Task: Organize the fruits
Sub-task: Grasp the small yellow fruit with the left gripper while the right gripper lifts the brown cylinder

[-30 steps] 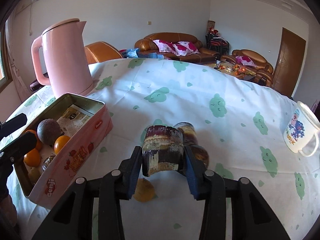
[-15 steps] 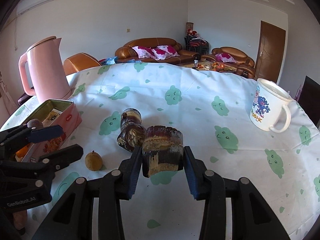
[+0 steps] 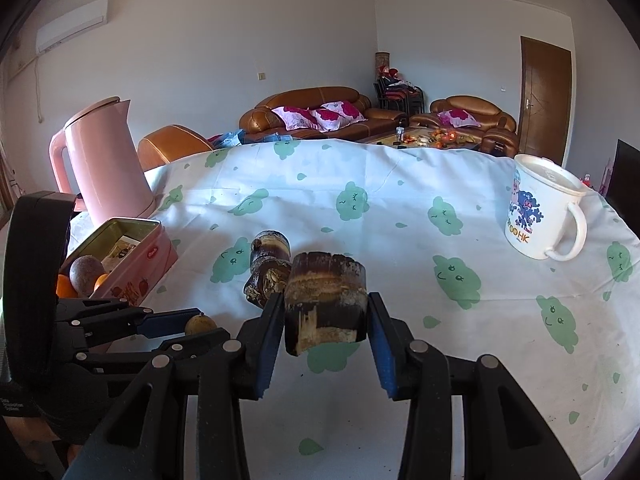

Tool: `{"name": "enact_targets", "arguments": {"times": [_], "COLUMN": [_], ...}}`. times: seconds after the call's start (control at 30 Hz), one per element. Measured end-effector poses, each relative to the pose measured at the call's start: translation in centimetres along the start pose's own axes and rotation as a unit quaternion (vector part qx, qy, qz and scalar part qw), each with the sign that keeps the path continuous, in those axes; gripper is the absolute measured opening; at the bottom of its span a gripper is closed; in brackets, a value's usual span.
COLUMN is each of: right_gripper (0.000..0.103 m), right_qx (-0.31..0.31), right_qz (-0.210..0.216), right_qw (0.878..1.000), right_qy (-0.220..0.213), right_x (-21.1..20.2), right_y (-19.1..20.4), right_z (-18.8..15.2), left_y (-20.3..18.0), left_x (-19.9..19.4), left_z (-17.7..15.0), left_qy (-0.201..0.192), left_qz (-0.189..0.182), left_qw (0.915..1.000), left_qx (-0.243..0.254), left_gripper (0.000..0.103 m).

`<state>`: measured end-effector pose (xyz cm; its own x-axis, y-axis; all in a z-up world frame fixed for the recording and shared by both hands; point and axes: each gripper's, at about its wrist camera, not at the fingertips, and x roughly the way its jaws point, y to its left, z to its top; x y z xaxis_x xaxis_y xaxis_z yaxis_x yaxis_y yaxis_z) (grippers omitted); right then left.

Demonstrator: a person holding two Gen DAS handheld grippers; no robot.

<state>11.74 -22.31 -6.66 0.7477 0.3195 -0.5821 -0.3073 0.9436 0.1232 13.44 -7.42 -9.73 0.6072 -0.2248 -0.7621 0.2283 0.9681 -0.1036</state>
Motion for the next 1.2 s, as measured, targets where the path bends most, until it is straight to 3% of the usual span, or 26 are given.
{"name": "enact_targets", "arguments": {"times": [0.57,1.2], "right_gripper": [0.043,0.041], "right_qx": [-0.020,-0.028], "right_qz": [0.029,0.035], "right_qw": [0.999,0.997], "right_qy": [-0.030,-0.056], "right_x": [-1.1,-2.0], "right_y": [0.6,0.8], "right_z": [-0.1,-0.2], "left_y": [1.1,0.3], "left_x": [-2.5,-4.6], "left_z": [-0.1,-0.6], "left_qy": [-0.071,-0.132], "left_qz": [0.008,0.036], "left_qw": [0.9971,0.9905], "left_qx": [-0.026,-0.007], "left_gripper": [0.030,0.030]}}
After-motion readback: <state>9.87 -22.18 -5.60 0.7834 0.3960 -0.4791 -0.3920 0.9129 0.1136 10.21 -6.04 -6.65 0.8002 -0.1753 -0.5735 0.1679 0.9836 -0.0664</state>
